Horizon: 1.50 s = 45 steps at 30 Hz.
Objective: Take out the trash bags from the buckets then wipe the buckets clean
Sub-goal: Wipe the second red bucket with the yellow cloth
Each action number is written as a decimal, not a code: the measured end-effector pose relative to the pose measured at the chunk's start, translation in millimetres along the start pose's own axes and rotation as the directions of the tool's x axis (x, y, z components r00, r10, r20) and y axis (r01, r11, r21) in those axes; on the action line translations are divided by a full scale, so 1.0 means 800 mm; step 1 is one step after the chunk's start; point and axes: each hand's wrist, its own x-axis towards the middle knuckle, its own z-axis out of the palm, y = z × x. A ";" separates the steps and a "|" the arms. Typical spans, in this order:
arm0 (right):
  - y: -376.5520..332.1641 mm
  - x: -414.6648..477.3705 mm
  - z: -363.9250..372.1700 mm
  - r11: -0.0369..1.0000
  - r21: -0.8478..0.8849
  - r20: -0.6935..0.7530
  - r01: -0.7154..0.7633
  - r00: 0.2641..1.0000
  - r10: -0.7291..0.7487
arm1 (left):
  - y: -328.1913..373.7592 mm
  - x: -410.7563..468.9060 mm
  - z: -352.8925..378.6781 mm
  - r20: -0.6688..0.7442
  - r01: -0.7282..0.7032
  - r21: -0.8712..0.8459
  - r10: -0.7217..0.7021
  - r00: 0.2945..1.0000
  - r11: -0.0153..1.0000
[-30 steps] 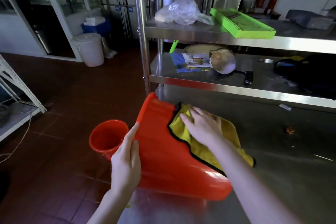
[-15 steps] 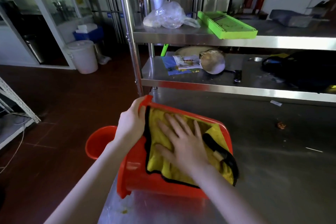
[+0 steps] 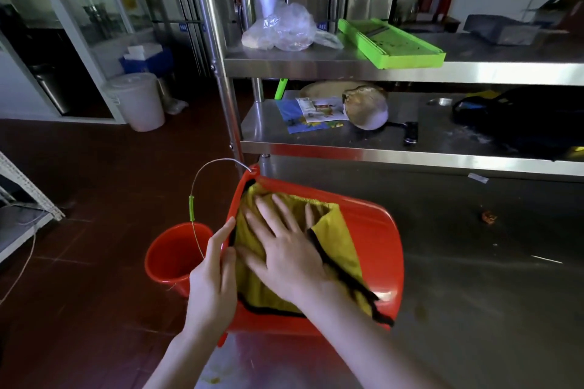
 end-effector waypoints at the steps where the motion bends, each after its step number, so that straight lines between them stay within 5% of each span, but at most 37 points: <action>1: 0.011 -0.006 -0.001 1.000 -0.008 0.000 0.010 1.000 -0.010 | -0.003 -0.003 -0.001 -0.009 0.004 -0.003 -0.005 1.000 1.000; 5: 0.100 -0.017 -0.019 0.958 -0.004 0.063 -0.287 0.956 0.287 | -0.009 -0.014 0.001 -0.020 0.036 -0.043 -0.037 0.999 0.998; 9: 0.169 0.003 -0.044 0.752 0.025 0.292 -0.658 0.725 0.624 | -0.009 -0.025 -0.003 -0.011 -0.014 -0.029 0.014 1.000 0.999; 11: 0.145 0.025 -0.037 0.789 0.040 0.313 -0.614 0.757 0.573 | -0.014 -0.023 -0.005 -0.014 -0.008 -0.030 0.008 1.000 1.000; 15: 0.040 0.033 -0.014 0.969 0.058 0.149 -0.240 0.962 0.229 | -0.013 -0.015 -0.008 -0.013 0.018 -0.048 -0.019 1.000 0.999; 19: 0.000 -0.015 0.000 0.997 -0.070 -0.051 -0.019 0.999 0.016 | 0.016 0.022 -0.017 0.095 0.045 -0.011 -0.044 0.994 0.999; 27: 0.005 -0.077 0.012 0.997 -0.062 -0.071 0.035 0.997 -0.039 | 0.059 0.122 0.013 0.113 0.237 0.237 -0.269 0.957 0.942; 30: 0.064 -0.077 -0.006 0.978 -0.094 -0.050 -0.189 0.981 0.185 | 0.050 0.089 0.012 0.039 0.169 0.202 -0.180 0.983 0.965; 33: 0.142 -0.063 -0.030 0.865 -0.034 0.062 -0.501 0.862 0.502 | 0.038 0.045 0.008 0.027 0.100 0.109 -0.104 0.994 0.989; 35: 0.170 -0.037 -0.039 0.805 0.021 0.183 -0.593 0.794 0.580 | 0.030 0.032 0.007 0.018 0.100 0.073 -0.101 0.995 0.992; 38: 0.134 0.018 -0.034 0.866 0.009 0.239 -0.500 0.842 0.484 | 0.024 0.032 0.008 0.004 0.102 0.048 -0.103 0.995 0.994; 41: 0.042 0.044 -0.015 0.979 0.060 0.148 -0.196 0.971 0.185 | 0.018 0.032 0.001 -0.005 0.072 0.060 -0.072 0.997 0.996; 45: 0.000 0.020 -0.011 0.999 0.049 0.096 -0.010 0.995 0.005 | 0.002 0.019 -0.015 -0.016 0.035 0.046 -0.035 0.999 0.998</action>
